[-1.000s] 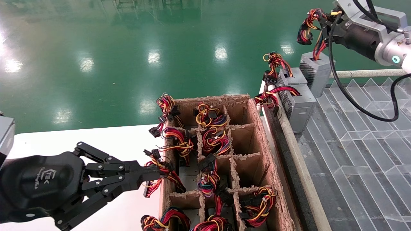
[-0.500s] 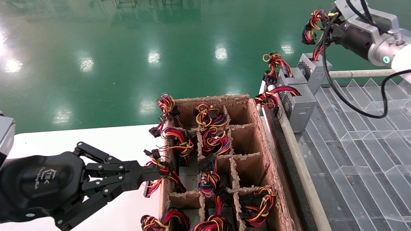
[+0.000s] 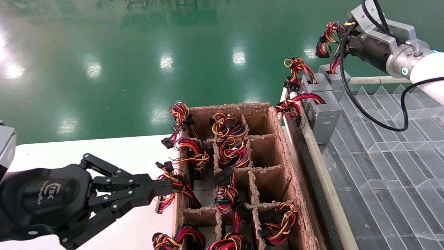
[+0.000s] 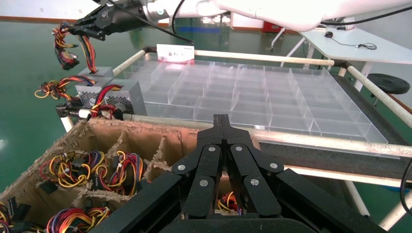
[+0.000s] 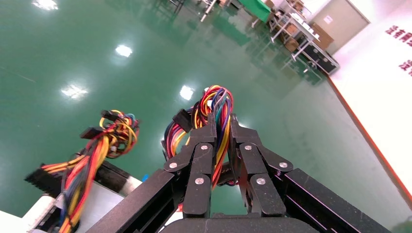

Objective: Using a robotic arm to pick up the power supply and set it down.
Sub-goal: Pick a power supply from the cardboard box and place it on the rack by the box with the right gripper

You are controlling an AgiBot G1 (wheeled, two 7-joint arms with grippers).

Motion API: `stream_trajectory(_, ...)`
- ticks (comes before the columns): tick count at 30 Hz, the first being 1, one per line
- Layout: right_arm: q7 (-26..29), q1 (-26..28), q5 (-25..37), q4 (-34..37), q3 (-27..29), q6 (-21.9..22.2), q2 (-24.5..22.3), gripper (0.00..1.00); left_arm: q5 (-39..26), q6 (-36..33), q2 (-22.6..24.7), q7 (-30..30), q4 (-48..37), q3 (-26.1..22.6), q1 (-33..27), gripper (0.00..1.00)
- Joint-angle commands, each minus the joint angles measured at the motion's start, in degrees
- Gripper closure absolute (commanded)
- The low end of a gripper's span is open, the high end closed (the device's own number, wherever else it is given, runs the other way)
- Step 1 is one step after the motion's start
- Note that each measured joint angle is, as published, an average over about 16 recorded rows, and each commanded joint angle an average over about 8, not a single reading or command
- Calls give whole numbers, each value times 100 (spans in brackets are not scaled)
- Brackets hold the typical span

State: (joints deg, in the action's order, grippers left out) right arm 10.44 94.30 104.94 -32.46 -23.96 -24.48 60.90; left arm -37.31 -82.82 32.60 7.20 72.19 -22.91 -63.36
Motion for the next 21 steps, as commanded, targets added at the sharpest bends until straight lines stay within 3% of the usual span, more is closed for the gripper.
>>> stream_trajectory(1,-73,-20,-78,14,10,-59,10,88,0,0,0,0,0,0,0,100)
stream_trajectory(8,-281,-20,-236,81,45,-170,8,4,0,0,0,0,0,0,0,100)
stream_trajectory(9,-307,-14,-250,91,48,-183,8,0,0,0,0,0,0,0,0,100)
stream_trajectory(21,-558,55,-385,127,92,-254,-3,0,0,0,0,0,0,0,0,100)
